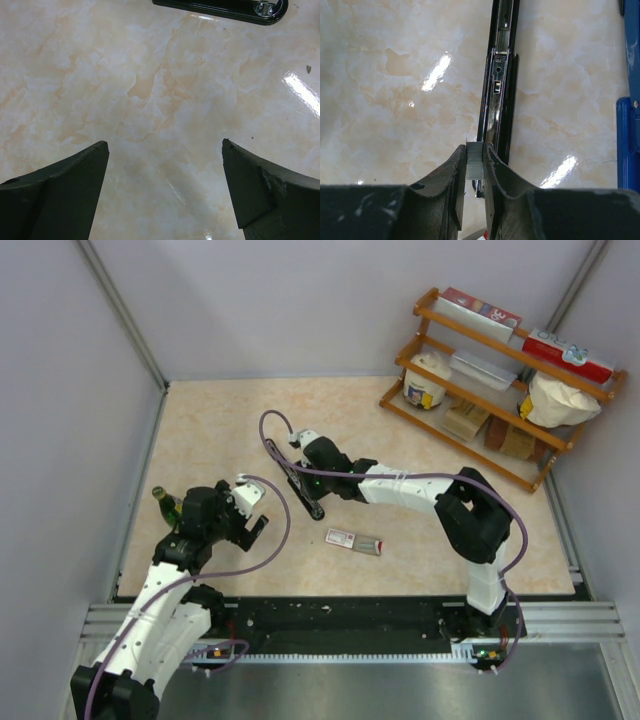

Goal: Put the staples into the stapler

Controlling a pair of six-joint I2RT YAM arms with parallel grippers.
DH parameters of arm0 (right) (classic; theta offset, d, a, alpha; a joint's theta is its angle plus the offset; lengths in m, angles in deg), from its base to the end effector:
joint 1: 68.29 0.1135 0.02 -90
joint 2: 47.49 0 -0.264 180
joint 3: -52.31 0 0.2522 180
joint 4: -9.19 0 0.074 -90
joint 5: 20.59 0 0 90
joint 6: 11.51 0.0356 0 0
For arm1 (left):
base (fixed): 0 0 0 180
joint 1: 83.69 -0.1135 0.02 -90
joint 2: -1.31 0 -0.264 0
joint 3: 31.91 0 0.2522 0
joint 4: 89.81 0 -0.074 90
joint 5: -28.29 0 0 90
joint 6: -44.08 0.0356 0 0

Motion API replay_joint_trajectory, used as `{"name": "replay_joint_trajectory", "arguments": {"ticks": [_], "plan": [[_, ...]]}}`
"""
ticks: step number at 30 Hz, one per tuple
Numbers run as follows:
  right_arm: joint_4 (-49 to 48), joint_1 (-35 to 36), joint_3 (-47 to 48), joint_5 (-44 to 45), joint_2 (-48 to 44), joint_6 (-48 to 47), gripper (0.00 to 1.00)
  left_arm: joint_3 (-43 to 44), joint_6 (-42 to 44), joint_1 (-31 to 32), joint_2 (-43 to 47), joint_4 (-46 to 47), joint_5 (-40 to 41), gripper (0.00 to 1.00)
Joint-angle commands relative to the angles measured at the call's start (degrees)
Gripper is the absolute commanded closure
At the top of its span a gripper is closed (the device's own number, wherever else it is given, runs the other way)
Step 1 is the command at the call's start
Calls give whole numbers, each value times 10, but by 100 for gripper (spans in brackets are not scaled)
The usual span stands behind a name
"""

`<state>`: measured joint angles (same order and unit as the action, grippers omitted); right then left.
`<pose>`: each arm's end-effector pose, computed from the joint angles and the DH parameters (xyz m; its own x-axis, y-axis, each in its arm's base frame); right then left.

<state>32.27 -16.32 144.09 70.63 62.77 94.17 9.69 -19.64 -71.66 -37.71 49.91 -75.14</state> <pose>0.2671 0.3403 0.2085 -0.6037 -0.3333 -0.7242 -0.6383 0.7463 0.1886 0.1477 -0.0399 0.2246 -0.3669 0.5185 -0.7723 0.6077 0.7622 0.2230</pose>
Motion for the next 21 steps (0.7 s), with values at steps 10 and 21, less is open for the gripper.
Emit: {"name": "replay_joint_trajectory", "arguments": {"ticks": [10,21], "plan": [[-20,3,10,6,12,6,82,-2,1,-3,5,24,-3,1],[-20,-5,4,4,20,9,82,-2,2,-3,5,23,-5,1]]}}
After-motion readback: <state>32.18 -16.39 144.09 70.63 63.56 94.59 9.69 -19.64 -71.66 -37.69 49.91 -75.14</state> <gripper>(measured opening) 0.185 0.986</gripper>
